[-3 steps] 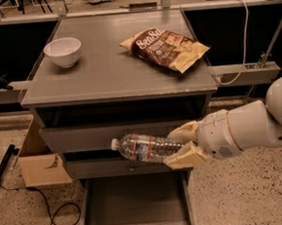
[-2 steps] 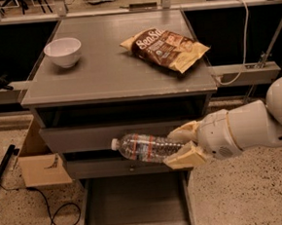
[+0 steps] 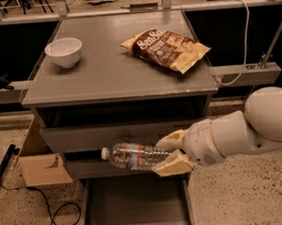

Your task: Place water bottle into bottom drawer

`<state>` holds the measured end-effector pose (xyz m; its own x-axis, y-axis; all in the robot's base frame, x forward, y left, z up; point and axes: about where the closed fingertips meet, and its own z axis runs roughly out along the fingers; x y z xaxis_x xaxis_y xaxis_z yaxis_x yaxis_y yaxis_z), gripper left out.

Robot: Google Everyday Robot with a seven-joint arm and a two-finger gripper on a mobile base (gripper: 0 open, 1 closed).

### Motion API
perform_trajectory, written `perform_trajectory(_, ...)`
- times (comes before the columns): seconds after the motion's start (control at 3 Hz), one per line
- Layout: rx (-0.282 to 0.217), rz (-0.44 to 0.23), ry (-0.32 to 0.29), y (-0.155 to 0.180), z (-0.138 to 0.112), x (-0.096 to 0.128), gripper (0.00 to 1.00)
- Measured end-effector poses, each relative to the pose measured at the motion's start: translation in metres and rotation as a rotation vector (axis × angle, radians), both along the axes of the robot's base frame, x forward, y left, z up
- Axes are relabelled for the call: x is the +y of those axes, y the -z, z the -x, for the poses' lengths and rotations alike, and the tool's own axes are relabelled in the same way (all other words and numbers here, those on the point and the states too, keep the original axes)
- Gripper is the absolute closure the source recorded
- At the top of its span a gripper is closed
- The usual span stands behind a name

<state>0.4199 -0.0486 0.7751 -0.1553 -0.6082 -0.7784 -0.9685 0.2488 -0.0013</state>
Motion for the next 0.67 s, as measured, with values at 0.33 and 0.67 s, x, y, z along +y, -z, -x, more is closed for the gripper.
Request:
perform_trajectory(0.33,0.066,-0.013,-0.011,0.043,-0.013,0.016,1.0)
perform_trajectory(0.67,0.14,-0.007,-0.017,0.085,-0.026,0.031,1.0)
